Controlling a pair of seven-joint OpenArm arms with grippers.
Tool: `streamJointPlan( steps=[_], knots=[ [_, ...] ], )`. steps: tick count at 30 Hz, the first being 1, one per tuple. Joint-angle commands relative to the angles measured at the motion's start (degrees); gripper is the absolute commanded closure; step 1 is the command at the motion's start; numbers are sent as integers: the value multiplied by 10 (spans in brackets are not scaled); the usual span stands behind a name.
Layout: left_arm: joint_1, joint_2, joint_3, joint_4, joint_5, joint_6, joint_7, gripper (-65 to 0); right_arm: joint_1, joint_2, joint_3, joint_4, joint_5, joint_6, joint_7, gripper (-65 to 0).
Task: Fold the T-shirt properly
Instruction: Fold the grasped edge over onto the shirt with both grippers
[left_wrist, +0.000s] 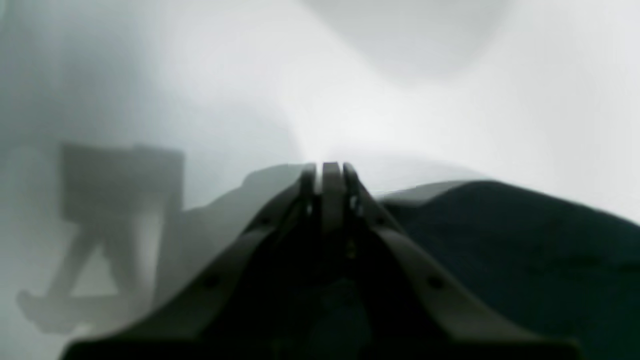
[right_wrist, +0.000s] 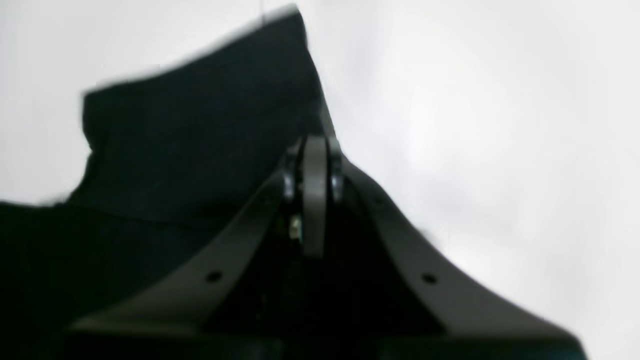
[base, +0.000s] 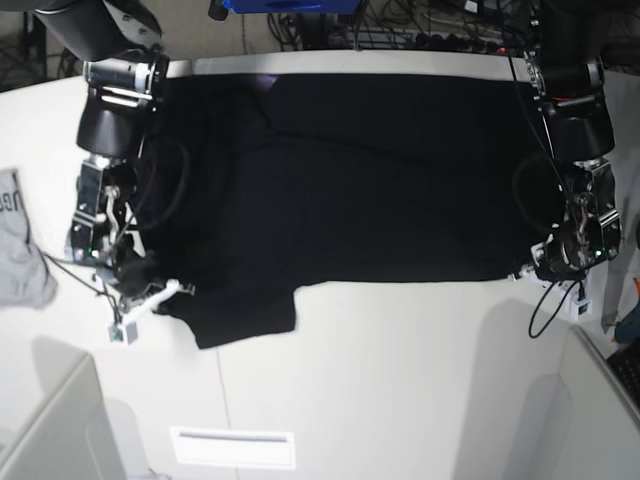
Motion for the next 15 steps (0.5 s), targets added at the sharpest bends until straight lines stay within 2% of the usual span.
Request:
streamJointPlan(
  steps=[1, 3, 7, 10, 15],
  knots=[
    [-7, -12, -22, 28, -4, -3, 5, 0, 6, 7, 2, 30, 4, 2, 10, 0],
    [11, -11, -67, 58, -6, -10, 33, 0, -12, 6, 2, 66, 4, 3, -14, 0],
    [44, -11, -129, 112, -46, -79, 97, 0, -58, 6, 3, 156, 23, 4, -51, 0],
    [87, -12, -146, 153, -68, -81, 120, 0, -104, 9, 10, 235, 68, 0, -90, 0],
    [171, -15, -154, 222, -129, -82, 122, 0, -180, -14, 94, 337, 120, 2, -165, 0]
  ],
)
